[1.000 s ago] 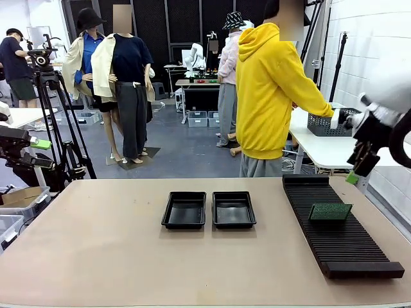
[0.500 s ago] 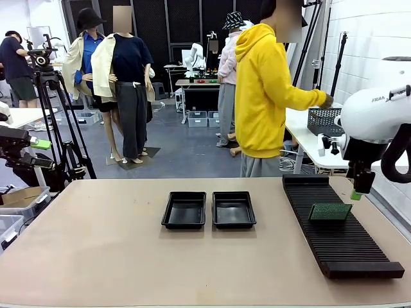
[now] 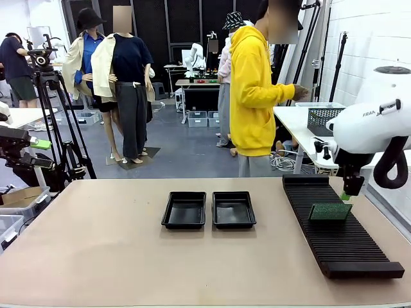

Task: Inspect and transfer BCBs to ESD trays.
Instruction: Pick up the Blank PCB from the PCB Rack and place it in the left ESD tray.

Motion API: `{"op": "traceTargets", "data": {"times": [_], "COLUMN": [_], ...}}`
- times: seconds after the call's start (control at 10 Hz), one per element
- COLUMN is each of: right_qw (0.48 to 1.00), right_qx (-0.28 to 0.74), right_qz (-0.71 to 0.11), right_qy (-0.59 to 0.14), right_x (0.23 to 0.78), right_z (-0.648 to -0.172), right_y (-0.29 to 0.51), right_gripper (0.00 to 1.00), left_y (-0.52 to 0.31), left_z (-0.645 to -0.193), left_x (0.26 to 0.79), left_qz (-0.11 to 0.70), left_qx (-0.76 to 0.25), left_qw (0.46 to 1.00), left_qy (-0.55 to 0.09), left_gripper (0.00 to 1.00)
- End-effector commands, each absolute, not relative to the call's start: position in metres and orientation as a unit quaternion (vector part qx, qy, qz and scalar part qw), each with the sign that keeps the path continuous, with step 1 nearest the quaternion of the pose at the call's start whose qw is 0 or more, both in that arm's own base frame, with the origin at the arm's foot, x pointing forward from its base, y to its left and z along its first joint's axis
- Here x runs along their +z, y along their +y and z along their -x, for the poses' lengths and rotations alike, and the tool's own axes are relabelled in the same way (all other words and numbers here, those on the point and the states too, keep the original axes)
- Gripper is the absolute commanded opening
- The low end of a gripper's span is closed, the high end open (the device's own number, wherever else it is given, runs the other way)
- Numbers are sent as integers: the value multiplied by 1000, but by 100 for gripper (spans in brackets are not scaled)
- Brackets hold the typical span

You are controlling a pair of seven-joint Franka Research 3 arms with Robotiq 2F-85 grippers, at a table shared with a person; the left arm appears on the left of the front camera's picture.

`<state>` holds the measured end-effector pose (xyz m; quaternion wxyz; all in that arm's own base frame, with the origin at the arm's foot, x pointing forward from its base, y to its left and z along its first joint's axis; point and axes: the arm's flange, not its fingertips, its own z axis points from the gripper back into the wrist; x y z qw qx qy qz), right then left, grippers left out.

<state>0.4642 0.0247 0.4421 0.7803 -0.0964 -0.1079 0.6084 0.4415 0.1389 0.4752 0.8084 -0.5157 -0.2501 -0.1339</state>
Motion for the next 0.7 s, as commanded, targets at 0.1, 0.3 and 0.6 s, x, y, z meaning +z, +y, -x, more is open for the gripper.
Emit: {"op": "traceTargets", "data": {"times": [0.1, 0.3, 0.6], "right_qw": [768, 767, 766], "right_qx": [623, 629, 634], "right_qz": [94, 73, 53], "right_qy": [-115, -105, -93], "right_x": [413, 400, 391], "right_z": [-471, -478, -483], "right_y": [26, 26, 26], "right_gripper": [100, 100, 100], "left_y": [139, 139, 139], "left_z": [-441, -441, -441], "left_x": [477, 477, 477], "left_qz": [518, 518, 518], "left_qx": [-125, -125, -125], "left_qw": [810, 810, 810], "left_qy": [-247, -247, -247], "left_gripper": [100, 100, 100]}}
